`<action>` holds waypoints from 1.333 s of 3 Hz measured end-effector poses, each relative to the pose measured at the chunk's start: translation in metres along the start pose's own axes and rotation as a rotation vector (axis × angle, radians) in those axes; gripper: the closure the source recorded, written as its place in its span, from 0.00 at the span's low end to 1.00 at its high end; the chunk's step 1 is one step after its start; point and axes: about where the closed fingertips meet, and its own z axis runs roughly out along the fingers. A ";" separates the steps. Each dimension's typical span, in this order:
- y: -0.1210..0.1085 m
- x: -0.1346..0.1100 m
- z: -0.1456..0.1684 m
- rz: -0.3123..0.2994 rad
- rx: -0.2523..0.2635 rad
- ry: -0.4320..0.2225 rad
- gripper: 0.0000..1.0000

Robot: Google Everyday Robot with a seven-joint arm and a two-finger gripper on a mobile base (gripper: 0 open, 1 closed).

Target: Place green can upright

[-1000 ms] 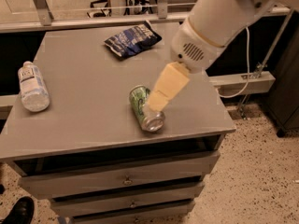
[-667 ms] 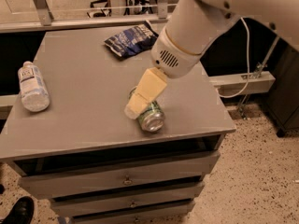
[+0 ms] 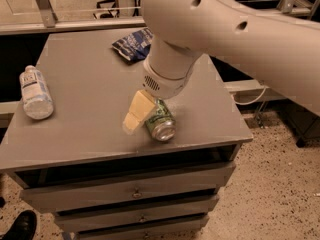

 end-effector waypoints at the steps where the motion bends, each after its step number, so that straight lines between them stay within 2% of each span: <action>1: -0.009 0.001 0.020 0.069 0.067 0.054 0.00; 2: -0.018 -0.002 0.032 0.136 0.109 0.091 0.00; 3: -0.023 -0.014 0.038 0.182 0.130 0.107 0.22; 4: -0.027 -0.018 0.038 0.198 0.147 0.108 0.45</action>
Offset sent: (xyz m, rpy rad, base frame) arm 0.0368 -0.0046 -0.0409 -0.1412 0.0267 -0.2510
